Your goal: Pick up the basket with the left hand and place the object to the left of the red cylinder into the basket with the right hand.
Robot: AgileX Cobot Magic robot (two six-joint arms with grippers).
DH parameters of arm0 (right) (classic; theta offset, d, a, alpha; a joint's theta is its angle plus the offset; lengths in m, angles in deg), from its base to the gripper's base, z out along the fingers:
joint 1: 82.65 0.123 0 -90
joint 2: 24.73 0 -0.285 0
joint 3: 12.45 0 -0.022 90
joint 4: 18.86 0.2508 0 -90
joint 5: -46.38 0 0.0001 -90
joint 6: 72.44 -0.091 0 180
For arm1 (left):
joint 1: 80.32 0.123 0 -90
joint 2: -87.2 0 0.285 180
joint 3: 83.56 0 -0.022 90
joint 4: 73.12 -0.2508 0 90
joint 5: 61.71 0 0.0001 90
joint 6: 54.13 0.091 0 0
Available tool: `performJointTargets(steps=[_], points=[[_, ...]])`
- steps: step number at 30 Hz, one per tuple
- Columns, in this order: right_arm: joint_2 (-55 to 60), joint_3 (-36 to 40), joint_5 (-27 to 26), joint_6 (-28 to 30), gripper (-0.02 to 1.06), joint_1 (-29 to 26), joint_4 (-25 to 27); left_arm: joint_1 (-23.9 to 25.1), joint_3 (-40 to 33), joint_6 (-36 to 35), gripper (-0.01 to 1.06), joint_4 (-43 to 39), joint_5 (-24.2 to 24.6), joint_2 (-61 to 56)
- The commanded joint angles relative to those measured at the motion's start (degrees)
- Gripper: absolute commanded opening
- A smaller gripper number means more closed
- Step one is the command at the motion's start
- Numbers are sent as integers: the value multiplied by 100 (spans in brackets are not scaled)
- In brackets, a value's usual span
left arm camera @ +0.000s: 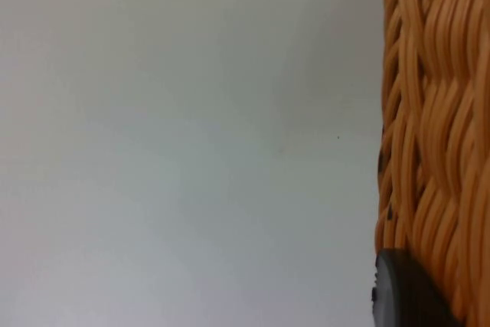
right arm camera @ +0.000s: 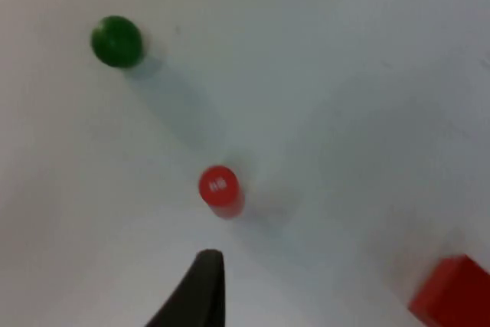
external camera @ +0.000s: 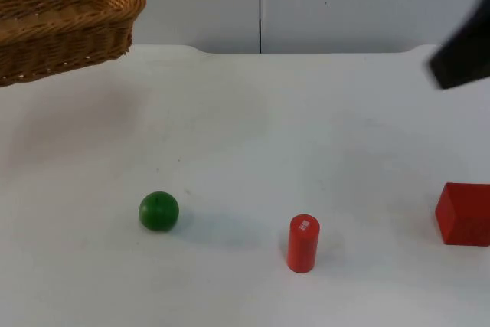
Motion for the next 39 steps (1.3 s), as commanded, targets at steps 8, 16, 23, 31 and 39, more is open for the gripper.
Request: performJointTargets(steps=[8, 16, 23, 31, 39], points=[[2658, -1389, -1471, -250, 105, 1513, -467, 9, 11, -47, 0, 223, -58, -77], [4534, -2173, -2908, -250, 105, 1810, -467, 9, 11, -102, 0, 223, -172, -77], [5365, -2605, -3361, -250, 105, 1810, -467, 9, 11, -102, 0, 223, -172, -77], [6051, -3201, -3493, -261, 104, 1810, -414, 9, 11, -102, 0, 223, -138, -77], [6441, -3407, -3348, -378, 69, 1810, -407, 9, 11, -102, 0, 223, -126, -77]])
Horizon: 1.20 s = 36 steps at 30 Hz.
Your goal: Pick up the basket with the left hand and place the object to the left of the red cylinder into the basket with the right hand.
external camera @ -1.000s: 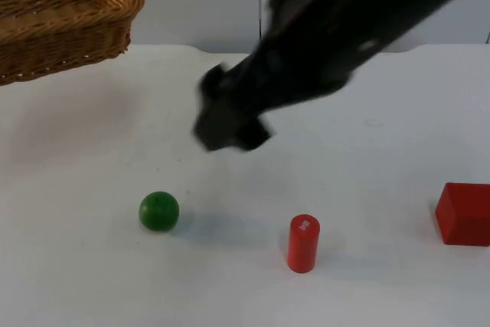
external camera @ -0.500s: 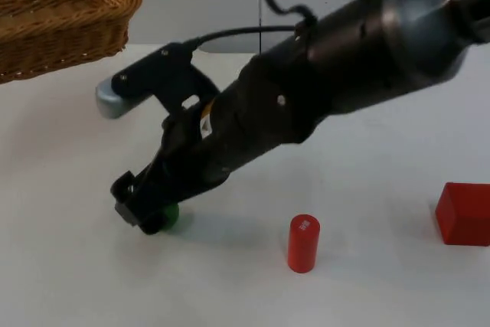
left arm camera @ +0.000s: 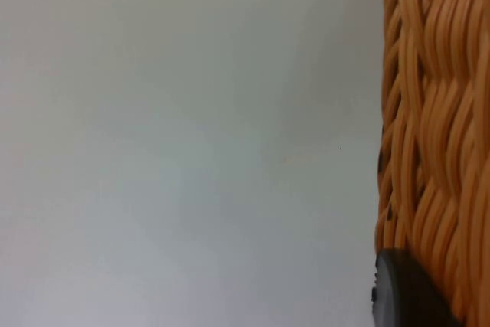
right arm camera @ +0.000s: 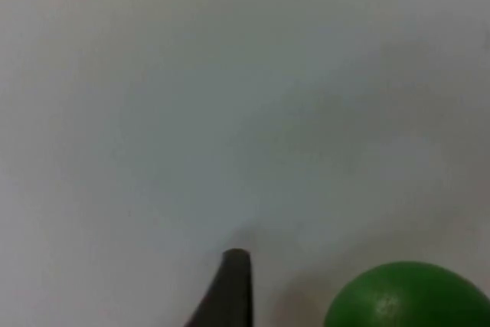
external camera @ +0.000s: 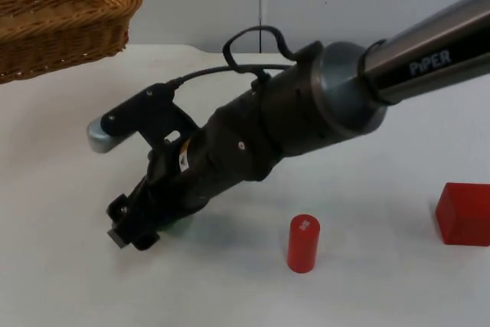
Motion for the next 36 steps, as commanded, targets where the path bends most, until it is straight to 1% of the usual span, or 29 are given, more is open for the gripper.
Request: performJointTargets(steps=[1, 2, 3, 4, 5, 6, 7, 10, 11, 15, 16, 20, 21, 25, 29, 32, 33, 36], points=[[22, -41, -2, -68, 69, 36, 12, 9, 11, -45, 0, 223, -16, -77], [22, -41, 41, -93, 57, 36, 12, 9, 11, -45, 0, 223, -16, -77], [-2, -41, 135, -114, 36, 36, 12, 9, 11, -45, 0, 223, -16, -77], [-53, -41, 305, -114, 24, 36, 12, 9, 11, -45, 0, 223, -5, -77], [-114, -41, 546, -114, 9, 36, 12, 9, 11, -45, 0, 223, 5, -77], [-114, -41, 546, -114, 9, 36, 12, 9, 11, -45, 0, 223, 5, -77], [-234, -41, 864, -114, 0, 36, 12, 9, 11, -45, 0, 223, 5, -77], [-756, -41, 1899, -72, 0, 36, 0, 9, 11, -45, 0, 213, 7, -77], [-756, -41, 1899, -72, 0, 36, 0, 9, 11, -45, 0, 213, 7, -77], [-1691, -41, 3000, 42, 0, 36, -3, 9, 11, -45, 0, 213, 81, -17], [-1691, -41, 3000, 42, 0, 36, -3, 9, 11, -45, 0, 213, 81, -17], [-2567, -41, 3758, 42, 0, 36, -102, 9, 11, -45, 0, 145, 152, 33], [-2748, -41, 3848, 42, 0, 36, -187, 9, 11, -45, 0, 133, 172, 56], [-3121, -41, 3863, 71, 0, 36, -183, 9, 11, -45, 0, 123, 213, 82], [-3188, -116, 3866, 105, 0, 36, -183, 9, 11, -45, 0, 124, 223, 82], [-3188, -446, 3877, 238, 0, 36, -159, 9, 11, -45, 0, 99, 222, 82], [-3188, -446, 3877, 238, 0, 36, -159, 9, 11, -45, 0, 99, 222, 82], [-3080, -1121, 3919, 275, 0, 36, -144, 9, 11, -20, 0, 81, 222, 82]])
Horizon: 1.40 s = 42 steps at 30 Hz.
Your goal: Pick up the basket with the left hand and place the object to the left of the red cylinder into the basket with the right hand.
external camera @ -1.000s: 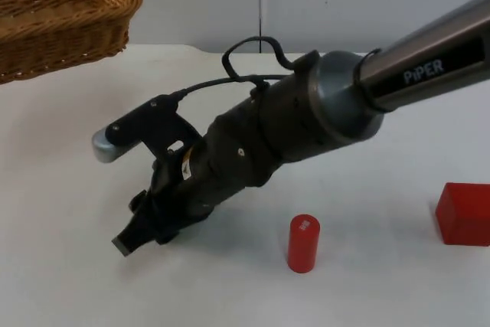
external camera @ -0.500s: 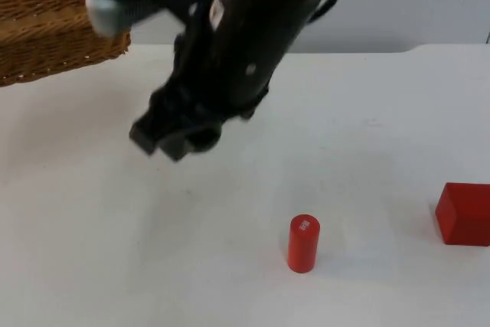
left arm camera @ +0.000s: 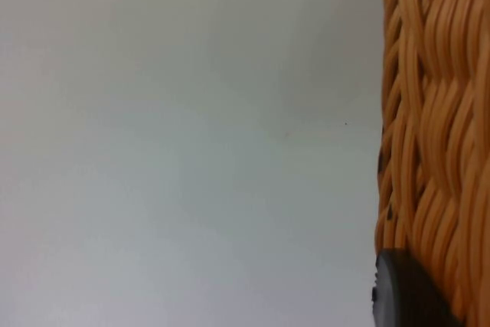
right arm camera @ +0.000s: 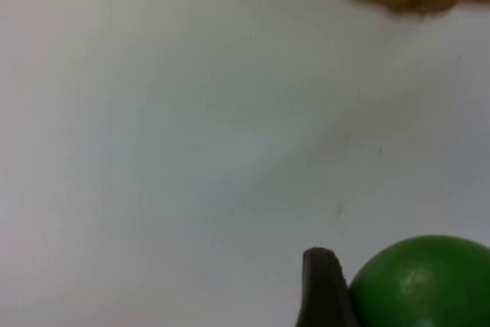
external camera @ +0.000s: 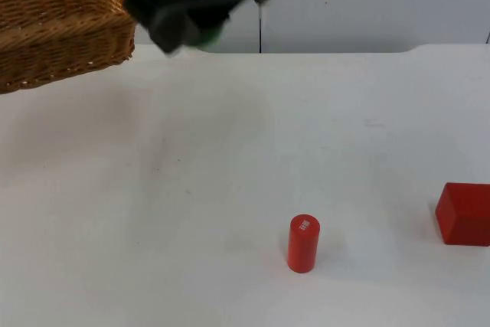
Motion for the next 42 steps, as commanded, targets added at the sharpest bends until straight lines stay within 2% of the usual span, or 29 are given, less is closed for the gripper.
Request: performJointTargets(steps=[1, 2, 6, 7, 11, 12, 13, 15, 17, 23, 25, 27, 28, 29, 32, 33, 34, 35, 39, 40, 42], points=[[150, -797, 72, 93, 0, 36, -7, 9, 11, -7, 0, 76, 23, -36], [150, -797, 72, 93, 0, 36, -7, 9, 11, -7, 0, 76, 23, -36], [980, -2361, 571, 198, 0, 36, 5, 9, 11, -7, 0, 4, 52, -36], [980, -2361, 571, 198, 0, 36, 5, 9, 11, -7, 0, 4, 52, -36], [2142, -3973, 679, 198, 0, 36, 5, 9, 11, -7, 0, -69, 64, -36], [2401, -4355, 600, 198, 0, 36, 5, 9, 11, -7, 0, -67, 86, -36], [2401, -4355, 600, 198, 0, 36, 5, 9, 11, -7, 0, -67, 86, -36], [3144, -5091, 319, 175, 0, 36, 5, 9, 11, 28, 0, -67, 112, -36], [3596, -5452, -81, 175, 0, 36, 5, 9, 11, 38, 0, -67, 133, -36], [4084, -5589, -660, 175, 1, 15, -6, 9, 11, 119, 0, -56, 184, -36], [4209, -5589, -837, 157, 8, 15, -28, 9, 11, 135, 0, -56, 185, -36], [4327, -5589, -908, 63, 29, 15, -18, 9, 11, 184, 0, -56, 193, -36], [4327, -5589, -908, 63, 29, 15, -18, 9, 11, 184, 0, -56, 193, -36], [4326, -5589, -917, 40, 40, 15, -18, 9, 11, 184, 0, -56, 193, -36], [4240, -5589, -867, -164, 86, 15, -18, 9, 11, 184, 0, -56, 193, -36], [4240, -5589, -867, -164, 86, 15, -18, 9, 11, 184, 0, -56, 193, -36], [4166, -5589, -786, -164, 100, 15, -18, 9, 11, 184, 0, -56, 183, -36], [4066, -5589, -690, -140, 105, 15, -35, 9, 11, 196, 0, -56, 178, -36], [3467, -5589, 80, -101, 105, 15, -35, 9, 11, 251, 0, -56, 146, -36], [3467, -5589, 80, -101, 105, 15, -35, 9, 11, 251, 0, -56, 146, -36], [3107, -5589, 660, -88, 105, 15, -35, 9, 11, 251, 0, -56, 130, -36]])
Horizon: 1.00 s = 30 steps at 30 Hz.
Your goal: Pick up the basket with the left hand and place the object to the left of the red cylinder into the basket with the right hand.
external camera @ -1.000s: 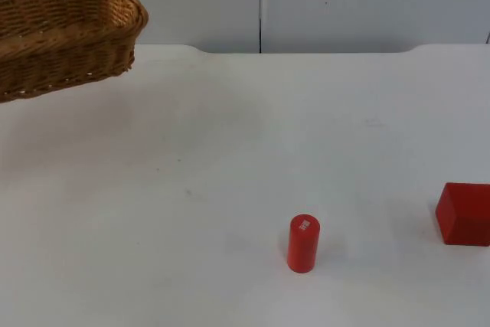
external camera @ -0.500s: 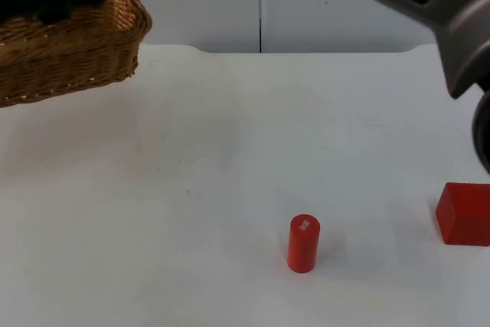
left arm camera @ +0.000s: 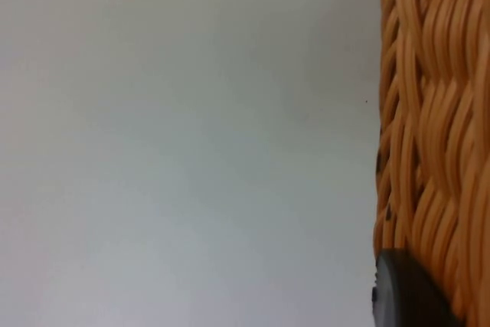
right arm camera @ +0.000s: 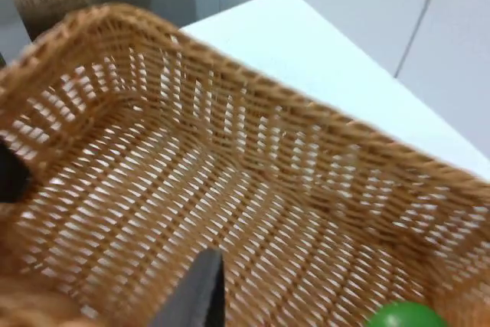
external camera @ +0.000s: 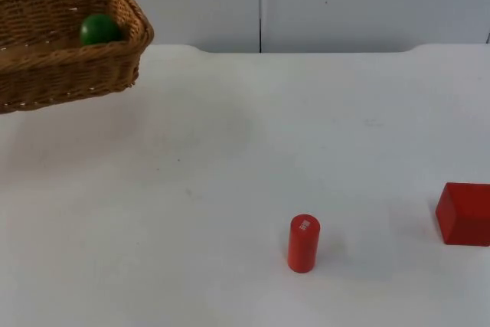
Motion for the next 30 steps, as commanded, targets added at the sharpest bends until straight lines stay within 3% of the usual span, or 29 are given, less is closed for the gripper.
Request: performJointTargets(steps=[1, 8, 21, 26, 28, 30], points=[[-509, -47, 702, 42, 105, 15, -46, 9, 11, 19, 0, 178, -4, -41], [-1496, -47, 2068, 119, 105, -87, -11, 9, 11, 58, 0, 187, -7, -41], [-2553, 389, 2068, 80, 105, -99, 15, 9, 11, 106, 0, 187, -77, -41], [-2912, 1291, 2068, 167, 105, -99, 3, 9, 11, 157, 0, 187, -81, -31], [-3282, 2179, 1940, 190, 105, -99, 3, 9, 11, 195, 0, 187, -102, -31], [-3718, 3199, 1380, 179, 105, -99, 3, 9, 11, 195, 0, 187, -102, -31]])
